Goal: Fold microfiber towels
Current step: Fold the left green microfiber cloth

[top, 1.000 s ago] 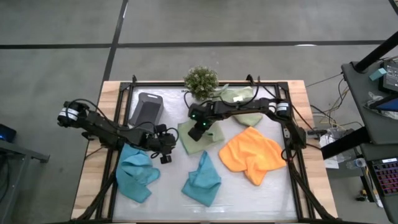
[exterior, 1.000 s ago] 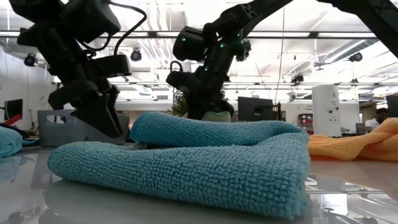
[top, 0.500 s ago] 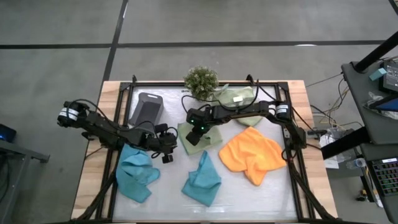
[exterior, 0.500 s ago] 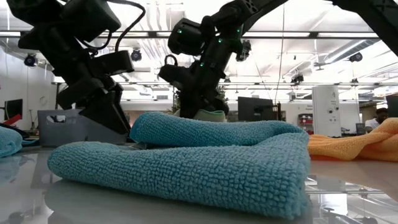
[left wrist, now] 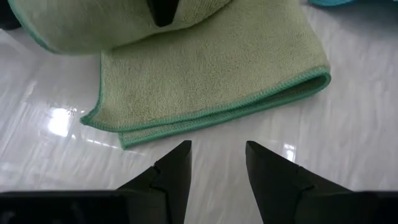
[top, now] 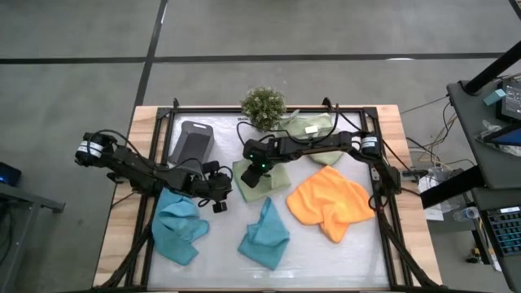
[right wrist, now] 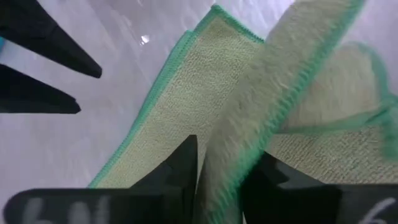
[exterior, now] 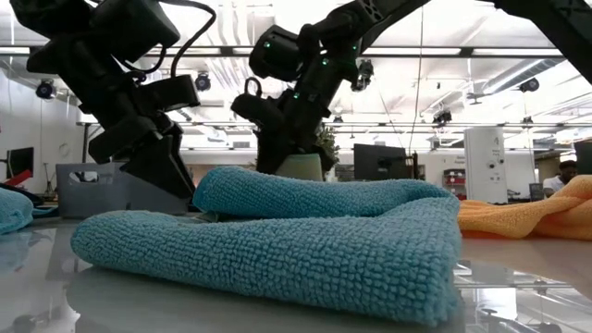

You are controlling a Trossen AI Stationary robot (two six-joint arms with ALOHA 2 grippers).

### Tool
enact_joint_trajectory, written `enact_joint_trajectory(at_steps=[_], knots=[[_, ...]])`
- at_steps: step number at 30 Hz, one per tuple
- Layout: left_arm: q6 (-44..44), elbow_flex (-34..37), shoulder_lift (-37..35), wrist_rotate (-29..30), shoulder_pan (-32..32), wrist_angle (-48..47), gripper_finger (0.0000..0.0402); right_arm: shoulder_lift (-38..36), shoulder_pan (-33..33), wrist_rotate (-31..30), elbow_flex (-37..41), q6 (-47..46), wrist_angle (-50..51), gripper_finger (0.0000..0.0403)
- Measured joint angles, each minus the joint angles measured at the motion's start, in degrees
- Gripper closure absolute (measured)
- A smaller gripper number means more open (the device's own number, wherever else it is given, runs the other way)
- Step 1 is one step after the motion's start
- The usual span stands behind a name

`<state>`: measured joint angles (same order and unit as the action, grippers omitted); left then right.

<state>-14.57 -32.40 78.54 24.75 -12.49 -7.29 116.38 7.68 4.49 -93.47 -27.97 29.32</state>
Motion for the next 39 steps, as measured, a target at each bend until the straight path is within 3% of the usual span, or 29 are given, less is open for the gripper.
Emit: enact_joint_trajectory(at_steps=[9, 17, 23, 30, 34, 39], knots=[[0.01, 0.02, 0.00, 0.02, 0.00, -0.01, 0.0265, 0.00, -1.29, 0.89, 0.02, -0.38, -2.24, 0.0239], [-0.04, 0.02, 0.00, 0.02, 0.00, 0.00, 0.0265, -0.93, -2.60, 7.90, 0.07, 2.57, -1.90, 0.0206], [-1.34, -0.25, 0.00, 0.01, -0.01, 1.25, 0.0265, -5.44, -4.92, 7.18, 0.39, 10.71, 2.77, 0.0209], [-1.60, 0.20, 0.14, -0.26, -0.07, 4.11, 0.0265, -8.76, -10.14, 0.59, 4.61, 25.10, 2.39, 0.0223], [-3.05, 0.20, 1.01, -0.35, -0.07, 4.53, 0.0265, -8.58, -11.94, -4.44, 9.06, 27.71, -4.86, 0.0232], [-3.58, 0.24, 2.33, -0.46, -0.94, 4.85, 0.0265, -8.55, -12.47, -6.19, 17.03, 29.83, -20.18, 0.0241]])
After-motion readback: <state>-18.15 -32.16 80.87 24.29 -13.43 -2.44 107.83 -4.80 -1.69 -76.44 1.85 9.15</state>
